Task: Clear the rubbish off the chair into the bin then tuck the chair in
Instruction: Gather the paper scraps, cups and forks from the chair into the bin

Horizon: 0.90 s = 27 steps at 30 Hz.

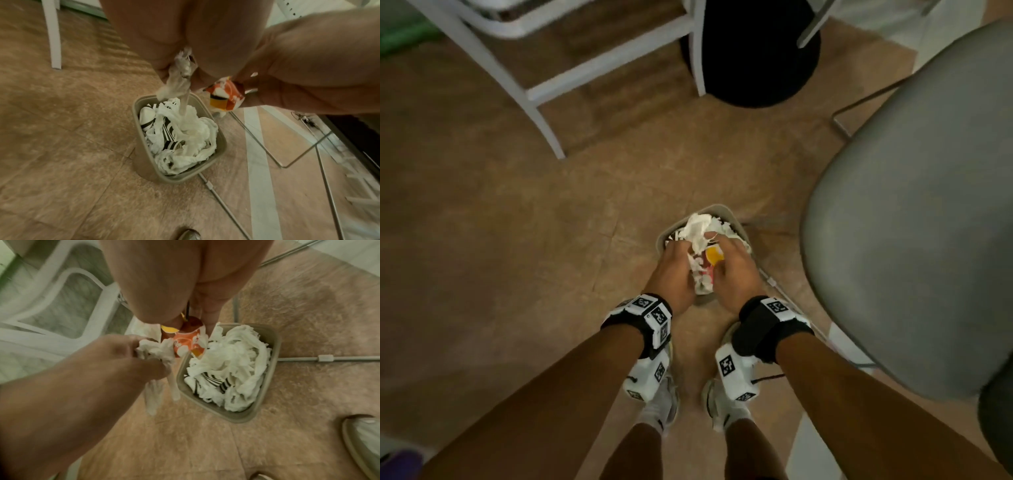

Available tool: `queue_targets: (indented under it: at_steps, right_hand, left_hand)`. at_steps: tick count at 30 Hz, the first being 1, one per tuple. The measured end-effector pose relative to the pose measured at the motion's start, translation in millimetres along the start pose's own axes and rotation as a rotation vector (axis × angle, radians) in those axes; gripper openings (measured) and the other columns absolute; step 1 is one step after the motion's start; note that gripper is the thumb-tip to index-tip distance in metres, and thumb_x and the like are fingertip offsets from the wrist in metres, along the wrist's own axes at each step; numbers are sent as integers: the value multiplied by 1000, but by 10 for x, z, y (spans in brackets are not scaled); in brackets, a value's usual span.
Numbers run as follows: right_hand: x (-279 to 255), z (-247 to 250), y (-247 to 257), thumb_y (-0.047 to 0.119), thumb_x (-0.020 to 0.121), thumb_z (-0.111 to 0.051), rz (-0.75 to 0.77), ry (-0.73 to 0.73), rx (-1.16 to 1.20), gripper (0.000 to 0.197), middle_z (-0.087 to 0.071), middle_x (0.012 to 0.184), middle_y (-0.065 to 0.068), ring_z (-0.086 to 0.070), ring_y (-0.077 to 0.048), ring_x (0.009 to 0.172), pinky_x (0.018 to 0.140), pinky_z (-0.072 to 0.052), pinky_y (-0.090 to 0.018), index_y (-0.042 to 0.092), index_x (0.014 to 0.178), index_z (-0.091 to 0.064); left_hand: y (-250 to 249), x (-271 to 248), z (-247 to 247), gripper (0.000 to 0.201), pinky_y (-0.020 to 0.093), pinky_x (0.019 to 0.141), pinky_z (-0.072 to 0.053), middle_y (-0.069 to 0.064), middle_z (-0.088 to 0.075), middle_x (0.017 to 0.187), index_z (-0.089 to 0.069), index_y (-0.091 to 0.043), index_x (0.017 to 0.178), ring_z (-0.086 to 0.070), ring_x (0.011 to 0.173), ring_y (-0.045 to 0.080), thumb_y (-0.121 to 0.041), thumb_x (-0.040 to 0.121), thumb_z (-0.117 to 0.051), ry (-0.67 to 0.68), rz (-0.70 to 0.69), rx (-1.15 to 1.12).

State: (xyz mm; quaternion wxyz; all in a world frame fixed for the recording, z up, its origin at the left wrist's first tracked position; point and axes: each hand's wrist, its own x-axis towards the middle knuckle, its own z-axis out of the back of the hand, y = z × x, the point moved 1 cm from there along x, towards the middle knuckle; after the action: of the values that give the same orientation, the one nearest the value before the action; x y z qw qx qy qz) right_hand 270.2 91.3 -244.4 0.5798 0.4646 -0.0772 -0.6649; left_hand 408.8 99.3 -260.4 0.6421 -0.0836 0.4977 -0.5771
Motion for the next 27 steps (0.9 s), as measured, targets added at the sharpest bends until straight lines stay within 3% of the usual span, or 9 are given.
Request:
queue_targets:
  at_steps: [2,5,8,12,15,19,21,24,27]
  right_hand:
    - [164,-96,-200,0,89,-48,-10,-56,-10,60,-53,139,-9,-54,-26,125,104,-42,-31,22,145,-44]
    - [411,-231,-471,8,90,-55,-19,-152,14,54,-60,130,-2,-60,-19,114,97,-51,-38,33,135,-39]
    - [621,-441,-701,4,87,-60,33,-214,-84,43,-55,126,-6,-59,-23,109,94,-52,-45,21,124,-48]
    - [759,-700,-925,1,91,-56,90,-89,-268,33,-51,125,-15,-55,-32,109,90,-45,-43,6,123,-54]
    - [845,-850,-1017,9,92,-52,2,45,-290,33,-57,121,-18,-56,-36,109,89,-46,-45,7,125,-50]
    - [966,-833,-1039,9,92,-48,-111,147,-312,38,-62,117,-18,-60,-37,109,83,-47,-40,12,130,-45]
    - [946,-742,-1021,13,94,-52,-131,233,-329,47,-62,123,-18,-59,-37,115,88,-47,-40,14,140,-40]
    - [789,-503,-895,20,97,-55,-141,282,-350,68,-38,155,-15,-39,-33,141,111,-39,-40,17,156,-23]
    - [588,-173,-683,17,93,-57,-104,198,-348,75,-15,165,-8,-31,-31,146,114,-36,-39,21,158,-21]
  left_hand:
    - [132,110,-154,63,41,111,-39,12,-35,144,-33,-10,141,-42,132,27,-10,84,-60,30,24,-26]
    - [310,284,-376,81,41,120,-26,14,-14,159,-13,-6,153,-21,148,31,-3,84,-55,120,50,-37]
    - [565,443,-621,91,42,123,-17,15,5,164,2,-4,156,-3,153,31,-5,85,-56,191,30,180]
    - [832,526,-839,89,46,122,-10,17,-9,162,-11,-5,154,-9,152,29,-25,83,-59,182,-47,577]
    - [949,572,-956,85,48,121,-8,17,-21,159,-18,-5,152,-18,148,30,-38,84,-56,238,-80,769]
    - [932,626,-996,76,47,119,-11,18,-22,159,-26,-9,150,-20,148,31,-47,89,-51,239,-37,779]
    - [795,569,-909,76,47,119,-13,20,-16,161,-26,-12,151,-16,149,32,-52,91,-49,250,4,717]
    - [453,439,-649,77,47,121,-14,21,2,164,-14,-18,157,-7,151,36,-44,93,-48,282,80,652]
    - [117,217,-369,78,46,118,-22,16,7,165,-11,-22,158,-14,149,38,-42,93,-49,267,129,575]
